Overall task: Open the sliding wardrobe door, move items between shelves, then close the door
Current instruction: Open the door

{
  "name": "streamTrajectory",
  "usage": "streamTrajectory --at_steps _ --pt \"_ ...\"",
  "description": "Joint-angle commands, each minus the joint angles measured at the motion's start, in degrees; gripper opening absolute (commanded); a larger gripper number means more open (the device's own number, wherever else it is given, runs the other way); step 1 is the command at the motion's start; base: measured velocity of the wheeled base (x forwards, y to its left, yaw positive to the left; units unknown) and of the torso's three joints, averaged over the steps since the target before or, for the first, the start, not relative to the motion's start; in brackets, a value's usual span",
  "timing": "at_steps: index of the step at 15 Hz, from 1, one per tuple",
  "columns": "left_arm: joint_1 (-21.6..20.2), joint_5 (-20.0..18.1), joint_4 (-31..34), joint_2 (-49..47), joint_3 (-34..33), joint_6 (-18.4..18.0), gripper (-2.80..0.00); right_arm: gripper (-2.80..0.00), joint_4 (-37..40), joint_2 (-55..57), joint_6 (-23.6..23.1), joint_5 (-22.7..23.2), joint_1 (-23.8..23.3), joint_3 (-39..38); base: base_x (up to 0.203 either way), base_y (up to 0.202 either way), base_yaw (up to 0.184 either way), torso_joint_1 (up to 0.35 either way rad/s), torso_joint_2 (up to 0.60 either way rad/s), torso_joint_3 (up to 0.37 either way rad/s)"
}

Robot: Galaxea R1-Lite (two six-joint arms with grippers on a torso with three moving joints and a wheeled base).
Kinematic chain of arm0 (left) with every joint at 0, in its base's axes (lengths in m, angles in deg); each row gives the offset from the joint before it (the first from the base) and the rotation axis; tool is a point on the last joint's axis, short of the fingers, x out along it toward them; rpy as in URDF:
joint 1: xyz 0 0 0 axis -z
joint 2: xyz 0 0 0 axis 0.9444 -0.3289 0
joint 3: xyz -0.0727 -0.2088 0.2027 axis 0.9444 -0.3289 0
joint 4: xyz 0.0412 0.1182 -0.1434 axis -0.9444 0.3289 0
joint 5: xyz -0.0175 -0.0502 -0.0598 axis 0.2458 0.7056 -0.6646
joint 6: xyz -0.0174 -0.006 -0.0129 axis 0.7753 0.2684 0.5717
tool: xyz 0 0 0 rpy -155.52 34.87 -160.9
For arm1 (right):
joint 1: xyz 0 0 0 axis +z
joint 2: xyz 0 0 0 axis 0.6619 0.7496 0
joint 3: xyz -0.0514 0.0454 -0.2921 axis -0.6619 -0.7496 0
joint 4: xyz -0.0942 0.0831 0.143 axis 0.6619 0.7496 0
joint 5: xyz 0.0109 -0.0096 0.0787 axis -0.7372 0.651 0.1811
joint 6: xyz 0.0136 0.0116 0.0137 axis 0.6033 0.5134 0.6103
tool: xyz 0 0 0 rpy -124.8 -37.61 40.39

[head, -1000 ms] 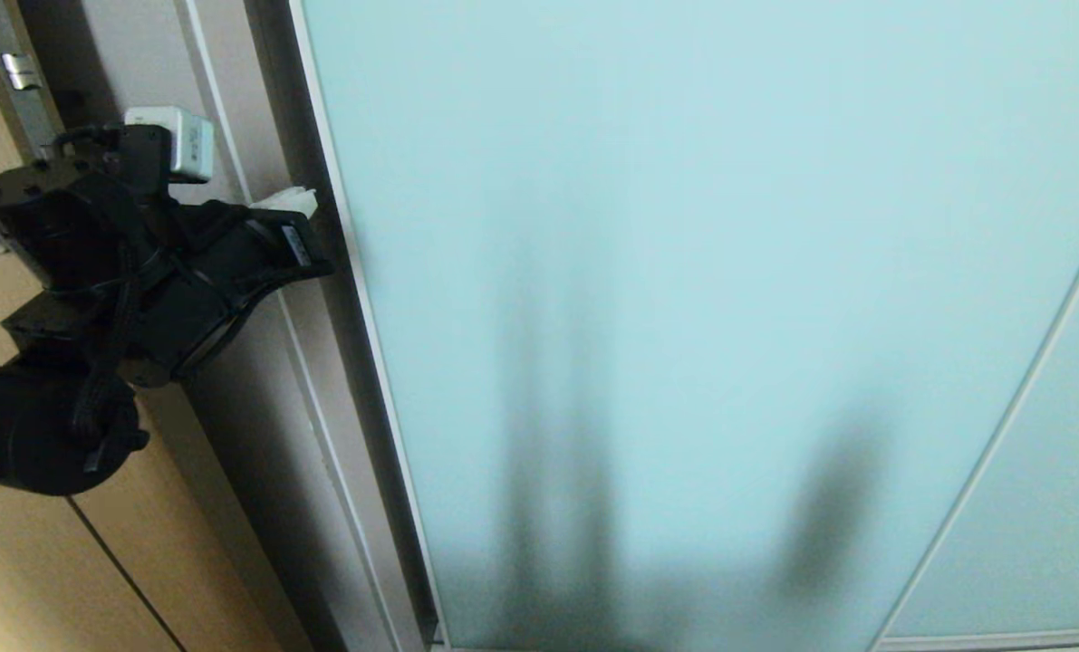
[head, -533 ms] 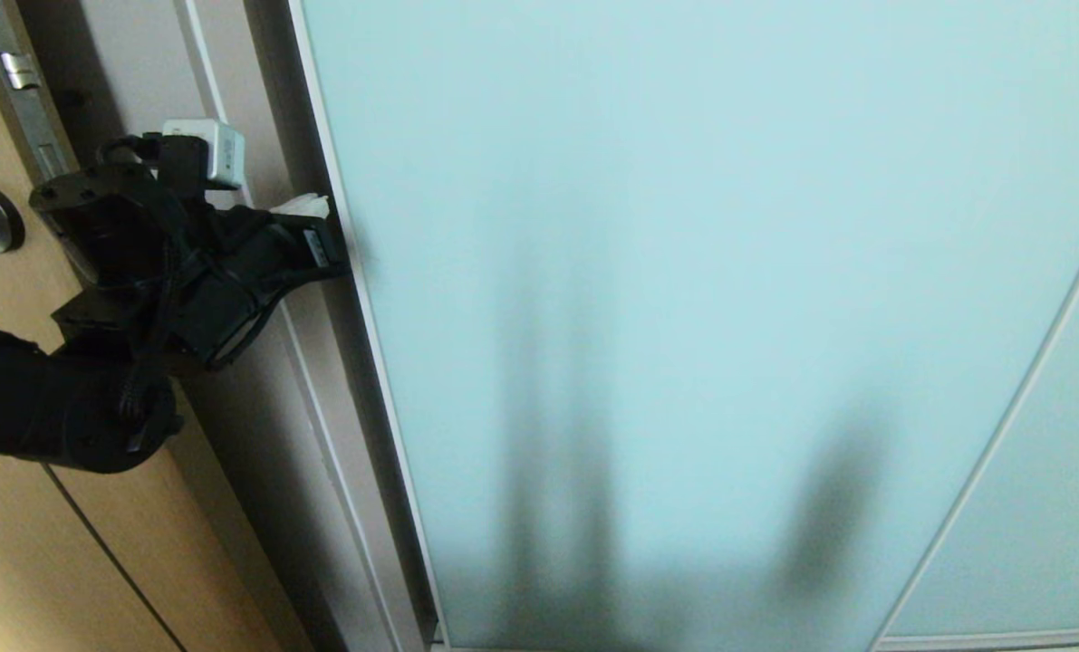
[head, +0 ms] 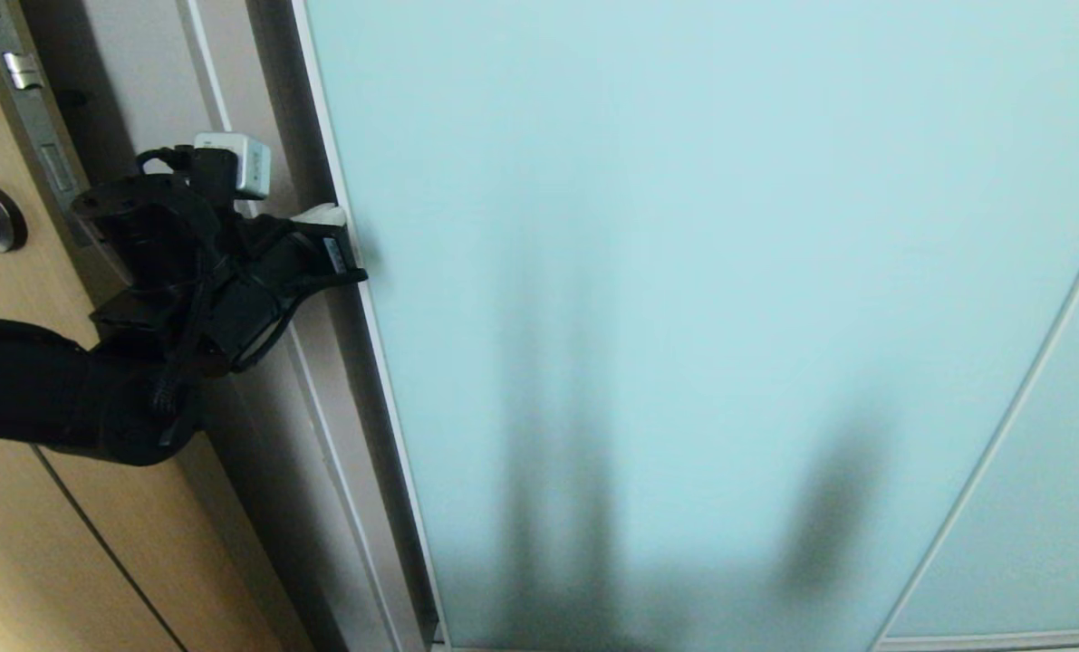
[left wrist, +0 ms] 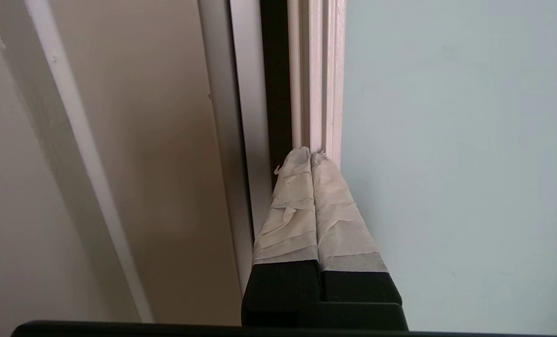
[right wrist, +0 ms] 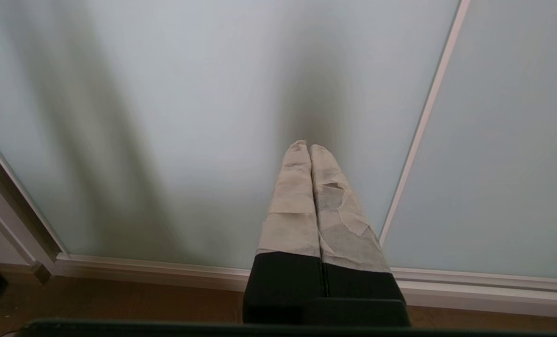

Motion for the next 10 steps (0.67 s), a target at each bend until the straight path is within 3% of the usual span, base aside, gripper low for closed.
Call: streamTrajectory --at_steps 1,5,10 --pt "1.4 0.0 -0.4 -1.0 0.4 0.0 -2.8 -2.8 0.0 0.0 0.0 0.0 0.0 0.0 0.0 0.0 0.0 0.0 0.0 0.0" --pt "3.9 0.1 -0.8 -2.1 0.8 0.0 -2.8 -2.8 0.0 0.0 0.0 0.0 0.0 0.0 0.0 0.0 0.0 0.0 0.0 0.0" --pt "11.6 1.8 -0.8 -1.5 1.2 0.0 -2.8 -2.8 0.0 0.0 0.0 0.0 0.0 0.0 0.0 0.0 0.0 0.0 0.0 0.0"
